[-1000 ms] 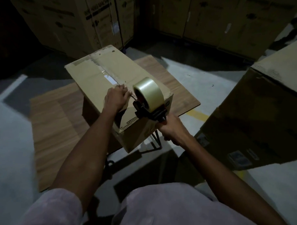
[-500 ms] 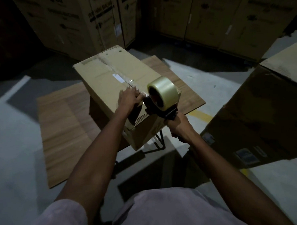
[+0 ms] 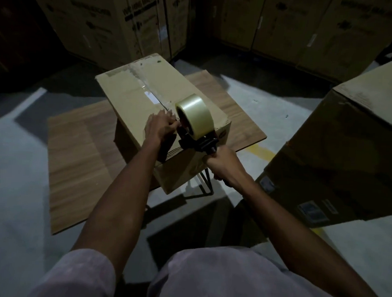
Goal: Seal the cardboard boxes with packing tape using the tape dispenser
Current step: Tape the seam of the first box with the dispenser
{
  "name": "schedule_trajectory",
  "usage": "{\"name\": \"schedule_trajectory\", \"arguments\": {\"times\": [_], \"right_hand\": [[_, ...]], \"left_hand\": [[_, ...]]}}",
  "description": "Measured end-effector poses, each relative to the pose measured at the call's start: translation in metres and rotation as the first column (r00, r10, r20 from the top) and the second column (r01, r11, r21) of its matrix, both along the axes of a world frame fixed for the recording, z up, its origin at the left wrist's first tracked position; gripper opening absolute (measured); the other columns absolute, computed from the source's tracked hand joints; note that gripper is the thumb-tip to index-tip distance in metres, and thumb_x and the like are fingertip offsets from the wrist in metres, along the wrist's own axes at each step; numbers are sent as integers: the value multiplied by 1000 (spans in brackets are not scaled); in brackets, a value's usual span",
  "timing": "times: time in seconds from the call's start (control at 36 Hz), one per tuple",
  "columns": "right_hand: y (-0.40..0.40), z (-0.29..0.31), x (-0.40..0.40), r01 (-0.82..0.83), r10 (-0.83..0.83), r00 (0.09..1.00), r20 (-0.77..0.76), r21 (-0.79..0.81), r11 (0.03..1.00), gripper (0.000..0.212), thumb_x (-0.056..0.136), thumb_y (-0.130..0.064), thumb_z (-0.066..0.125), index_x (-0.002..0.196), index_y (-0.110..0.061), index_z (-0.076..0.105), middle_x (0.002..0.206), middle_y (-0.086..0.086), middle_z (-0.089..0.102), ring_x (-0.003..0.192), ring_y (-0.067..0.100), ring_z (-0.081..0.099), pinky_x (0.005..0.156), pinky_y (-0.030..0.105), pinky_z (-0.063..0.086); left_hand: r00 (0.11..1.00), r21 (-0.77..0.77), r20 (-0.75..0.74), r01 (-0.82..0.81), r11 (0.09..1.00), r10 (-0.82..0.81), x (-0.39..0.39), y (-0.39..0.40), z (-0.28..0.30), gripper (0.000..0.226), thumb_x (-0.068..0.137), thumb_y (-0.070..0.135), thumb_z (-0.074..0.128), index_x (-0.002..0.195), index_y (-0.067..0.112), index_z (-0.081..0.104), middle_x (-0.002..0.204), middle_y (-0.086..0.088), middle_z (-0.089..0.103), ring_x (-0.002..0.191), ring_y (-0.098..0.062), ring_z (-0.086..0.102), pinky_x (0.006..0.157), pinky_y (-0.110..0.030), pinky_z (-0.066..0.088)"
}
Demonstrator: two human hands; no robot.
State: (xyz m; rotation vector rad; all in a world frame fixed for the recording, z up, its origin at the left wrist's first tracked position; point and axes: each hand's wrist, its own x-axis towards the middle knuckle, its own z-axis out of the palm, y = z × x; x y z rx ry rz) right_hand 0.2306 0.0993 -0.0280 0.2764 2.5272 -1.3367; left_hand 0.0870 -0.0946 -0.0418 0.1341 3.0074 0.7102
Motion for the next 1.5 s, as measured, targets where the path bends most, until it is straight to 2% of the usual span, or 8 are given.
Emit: {"name": "schedule_trajectory", "arguments": {"times": [0.14, 0.28, 0.53, 0.69, 0.92, 1.19, 1.36, 1.5], "right_hand": [[11, -3, 13, 16, -17, 1000, 6, 51, 999, 16, 93, -20, 64, 82, -9, 59, 68, 8, 60, 53, 23, 62, 48, 31, 49], [18, -6, 28, 8, -6, 1000, -20, 94, 996, 24, 85, -29, 63, 87, -5, 64, 77, 20, 68, 70, 40, 70, 67, 58, 61], [18, -22, 30, 60, -60, 998, 22, -15, 998, 14, 86, -27, 58, 91, -15, 64, 76, 14, 67, 50, 26, 64, 41, 30, 48], [20, -28, 28, 43, -43, 999, -2, -19, 999, 15, 90, -32, 61, 96, -18, 64, 84, 15, 69, 71, 39, 70, 60, 53, 60], [23, -38, 28, 49, -49, 999, -6, -54, 997, 18, 83, -33, 61, 91, -18, 67, 69, 11, 70, 58, 32, 69, 48, 44, 56], [29, -42, 25, 46, -40, 999, 37, -174, 984, 23, 91, -43, 69, 96, -21, 68, 69, -1, 75, 62, 28, 74, 58, 43, 60], [30, -45, 28, 2, -14, 996, -86, -141, 990, 11, 91, -33, 68, 101, -31, 67, 77, -4, 76, 64, 12, 74, 54, 29, 55], [29, -49, 25, 69, -77, 994, -73, -114, 991, 7, 76, -28, 69, 78, -22, 72, 73, 4, 74, 64, 23, 72, 53, 43, 55]], "left_hand": [[999, -15, -38, 2, 1000, -2, 7, 3, 0, 40, 101, 38, 57, 122, 8, 72, 144, -19, 53, 128, -38, 50, 107, -44, 35], [996, -68, -82, 31, 997, -37, 9, 3, -2, 48, 102, 46, 52, 132, 12, 68, 149, -17, 50, 129, -39, 50, 109, -44, 33], [955, -141, -266, 95, 986, -130, 23, 11, 2, 32, 103, 36, 54, 122, 20, 74, 134, -5, 66, 112, -34, 65, 87, -41, 51], [952, -45, -225, 203, 978, -208, 28, 10, -4, 27, 99, 28, 62, 104, 7, 78, 115, -15, 71, 92, -37, 69, 71, -38, 49], [966, -11, -193, 171, 985, -170, 31, 13, -5, 35, 100, 39, 61, 120, 15, 75, 141, -6, 62, 116, -34, 65, 86, -40, 53], [970, -36, -233, 56, 998, -63, 29, 18, -9, 26, 96, 38, 60, 101, 18, 76, 102, -10, 74, 92, -36, 67, 64, -32, 40], [951, -156, -184, 222, 962, -249, 26, 18, -13, 34, 105, 29, 51, 127, 7, 65, 139, -19, 58, 125, -40, 52, 96, -50, 42], [961, -149, -139, 220, 964, -241, 27, 18, -10, 40, 107, 34, 46, 138, 13, 61, 150, -15, 50, 135, -38, 45, 105, -49, 36]]}}
